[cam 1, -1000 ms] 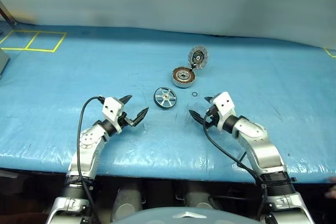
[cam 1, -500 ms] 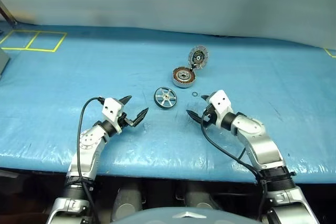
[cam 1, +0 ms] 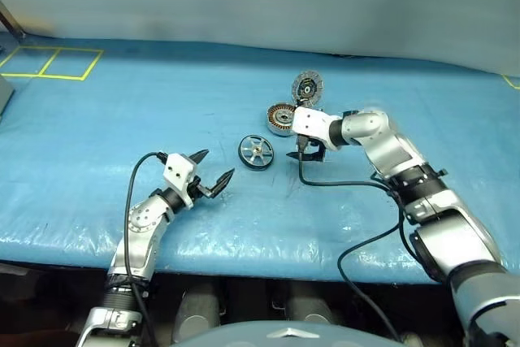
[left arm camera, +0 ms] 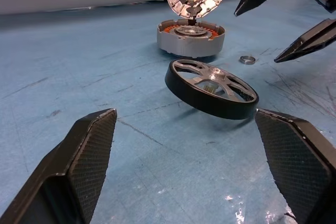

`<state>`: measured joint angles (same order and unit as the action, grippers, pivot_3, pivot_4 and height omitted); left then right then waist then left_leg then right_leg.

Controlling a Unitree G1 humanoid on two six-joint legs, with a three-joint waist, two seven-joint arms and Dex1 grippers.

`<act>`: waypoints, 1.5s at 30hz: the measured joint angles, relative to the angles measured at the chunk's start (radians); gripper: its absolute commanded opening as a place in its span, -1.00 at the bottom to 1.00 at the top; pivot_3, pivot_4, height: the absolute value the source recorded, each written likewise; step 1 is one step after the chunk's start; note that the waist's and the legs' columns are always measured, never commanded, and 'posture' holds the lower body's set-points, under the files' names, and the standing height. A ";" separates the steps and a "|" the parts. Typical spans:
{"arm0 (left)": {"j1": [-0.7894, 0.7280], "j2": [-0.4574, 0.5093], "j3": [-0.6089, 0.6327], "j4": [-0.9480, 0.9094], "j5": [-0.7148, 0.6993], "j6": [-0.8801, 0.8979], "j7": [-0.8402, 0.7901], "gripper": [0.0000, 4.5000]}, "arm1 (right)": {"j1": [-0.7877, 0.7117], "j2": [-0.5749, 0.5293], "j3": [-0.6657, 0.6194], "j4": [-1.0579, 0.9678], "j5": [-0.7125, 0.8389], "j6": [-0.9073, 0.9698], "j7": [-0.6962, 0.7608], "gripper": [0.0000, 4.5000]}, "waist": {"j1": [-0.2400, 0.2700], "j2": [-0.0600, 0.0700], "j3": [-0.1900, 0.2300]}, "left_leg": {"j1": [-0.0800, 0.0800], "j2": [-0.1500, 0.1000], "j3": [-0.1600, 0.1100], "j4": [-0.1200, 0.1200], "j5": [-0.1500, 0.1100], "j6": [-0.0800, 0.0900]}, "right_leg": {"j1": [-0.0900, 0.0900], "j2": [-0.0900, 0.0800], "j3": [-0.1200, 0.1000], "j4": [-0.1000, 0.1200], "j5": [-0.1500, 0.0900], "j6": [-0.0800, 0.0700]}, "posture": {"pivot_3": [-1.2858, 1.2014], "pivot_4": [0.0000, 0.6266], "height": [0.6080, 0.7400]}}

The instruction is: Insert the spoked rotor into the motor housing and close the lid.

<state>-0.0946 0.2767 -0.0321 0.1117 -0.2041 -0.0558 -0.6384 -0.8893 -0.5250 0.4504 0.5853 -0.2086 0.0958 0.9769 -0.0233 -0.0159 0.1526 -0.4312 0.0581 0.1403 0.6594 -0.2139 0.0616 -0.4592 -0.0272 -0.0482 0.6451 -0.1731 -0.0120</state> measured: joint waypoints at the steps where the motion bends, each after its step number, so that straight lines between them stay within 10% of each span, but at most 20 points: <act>1: 0.003 0.000 0.000 -0.001 0.000 0.000 0.001 1.00 | -0.030 0.017 0.015 0.054 -0.020 -0.019 -0.003 1.00 | -0.001 0.000 0.000 | 0.000 0.000 0.000 0.000 0.000 0.000 | 0.000 0.000 0.000 0.000 0.000 0.000 | 0.03 -0.52 1.00; 12: 0.070 0.012 0.001 -0.068 0.002 0.012 0.010 1.00 | -0.246 0.179 0.072 0.553 -0.185 -0.223 -0.135 1.00 | -0.003 0.001 0.000 | 0.000 0.000 0.002 0.000 0.000 0.000 | 0.000 -0.002 0.000 0.001 0.000 -0.001 | 0.03 -0.52 1.00; 38: 0.120 0.028 -0.001 -0.126 0.006 0.030 0.036 1.00 | -0.320 0.264 0.060 0.729 -0.292 -0.257 -0.238 1.00 | -0.015 0.002 -0.001 | 0.003 0.002 0.002 0.000 0.001 -0.002 | 0.000 -0.002 0.002 0.004 0.001 -0.003 | 0.03 -0.52 1.00; 45: 0.125 0.030 0.000 -0.131 0.006 0.036 0.047 1.00 | -0.319 0.276 0.060 0.733 -0.307 -0.219 -0.225 0.29 | -0.014 0.002 -0.007 | 0.003 0.002 0.002 0.000 0.000 -0.004 | 0.000 -0.002 0.002 0.004 0.001 -0.004 | 0.03 -0.52 1.00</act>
<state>0.0301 0.3072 -0.0325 -0.0193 -0.1984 -0.0199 -0.5910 -1.2081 -0.2491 0.5102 1.3181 -0.5154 -0.1234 0.7515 -0.0372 -0.0141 0.1456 -0.4277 0.0605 0.1424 0.6597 -0.2140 0.0576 -0.4591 -0.0291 -0.0466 0.6491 -0.1724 -0.0158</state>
